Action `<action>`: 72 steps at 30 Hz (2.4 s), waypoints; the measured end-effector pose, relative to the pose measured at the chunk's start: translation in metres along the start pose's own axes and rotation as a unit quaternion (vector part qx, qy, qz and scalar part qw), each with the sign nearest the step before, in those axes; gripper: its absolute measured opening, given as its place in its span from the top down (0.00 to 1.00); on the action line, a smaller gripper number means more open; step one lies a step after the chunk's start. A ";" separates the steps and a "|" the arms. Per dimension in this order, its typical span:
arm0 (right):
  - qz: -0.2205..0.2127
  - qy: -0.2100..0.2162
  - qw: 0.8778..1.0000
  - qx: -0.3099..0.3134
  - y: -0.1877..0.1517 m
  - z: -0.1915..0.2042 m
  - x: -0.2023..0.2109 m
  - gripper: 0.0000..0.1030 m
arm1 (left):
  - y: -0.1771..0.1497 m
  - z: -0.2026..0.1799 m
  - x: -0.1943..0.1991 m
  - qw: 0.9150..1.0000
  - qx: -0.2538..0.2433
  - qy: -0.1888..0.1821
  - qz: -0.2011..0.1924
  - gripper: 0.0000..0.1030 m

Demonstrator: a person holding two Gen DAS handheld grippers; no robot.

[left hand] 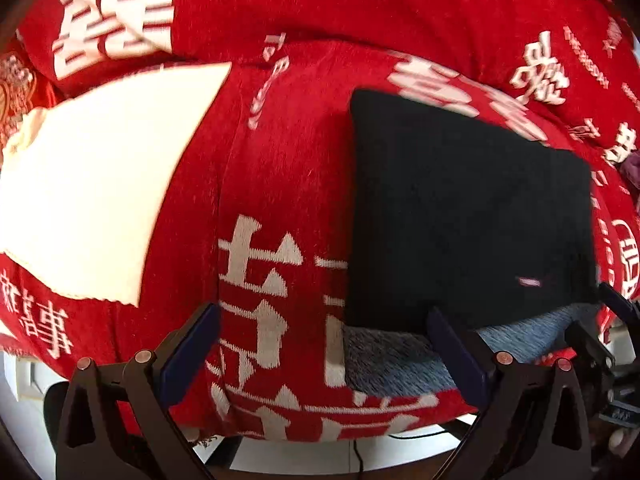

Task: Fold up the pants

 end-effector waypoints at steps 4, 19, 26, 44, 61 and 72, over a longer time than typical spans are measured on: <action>-0.031 0.027 0.999 -0.022 0.006 -0.003 0.014 0.00 | -0.009 -0.029 0.003 0.999 -0.037 -0.021 -0.002 0.00; -0.073 0.066 0.995 -0.019 0.039 -0.003 0.036 0.00 | -0.024 -0.067 0.008 0.994 -0.106 -0.005 0.013 0.00; 0.008 0.069 0.997 0.015 0.034 0.008 -0.023 0.00 | -0.008 -0.063 0.012 0.994 -0.102 -0.037 0.006 0.00; 0.019 0.143 0.980 -0.137 0.013 -0.098 -0.010 0.00 | 0.019 -0.054 -0.020 0.987 -0.039 -0.156 0.024 0.00; 0.049 0.269 0.952 -0.136 0.031 -0.065 -0.053 0.00 | 0.037 -0.048 -0.063 0.978 0.006 -0.208 0.028 0.00; 0.026 0.219 0.971 -0.093 0.046 -0.048 -0.051 0.35 | 0.049 -0.060 -0.039 0.981 -0.036 -0.190 -0.023 0.39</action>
Point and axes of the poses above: each gripper's, at about its wrist camera, not at the fingertips, and x roughly against the way its jaws point, z to its left, y to its top, the point moved 8 cm from there along -x, roughly the way its jaws point, and after that the axes turned 8 degrees about -x, right-handed, at the moved point
